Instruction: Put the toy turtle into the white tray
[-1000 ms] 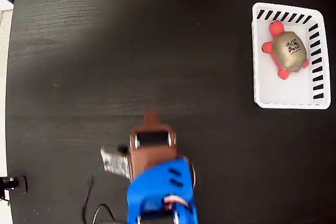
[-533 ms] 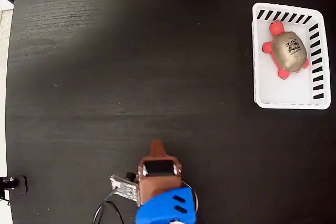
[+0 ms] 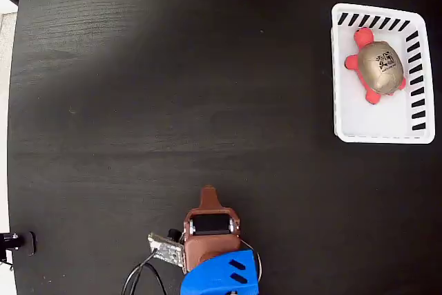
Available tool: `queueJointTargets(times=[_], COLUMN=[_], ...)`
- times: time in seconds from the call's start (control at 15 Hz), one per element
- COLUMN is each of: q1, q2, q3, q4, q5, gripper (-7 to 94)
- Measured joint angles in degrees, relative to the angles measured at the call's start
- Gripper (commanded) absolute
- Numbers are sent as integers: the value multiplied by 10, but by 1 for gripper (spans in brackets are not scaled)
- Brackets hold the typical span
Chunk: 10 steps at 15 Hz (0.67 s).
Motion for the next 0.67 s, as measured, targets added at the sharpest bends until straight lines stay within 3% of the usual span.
queueJointTargets(times=[0.67], q1=[-9], q2=[0], q3=[0], q4=[0], q5=[-11], gripper=[0])
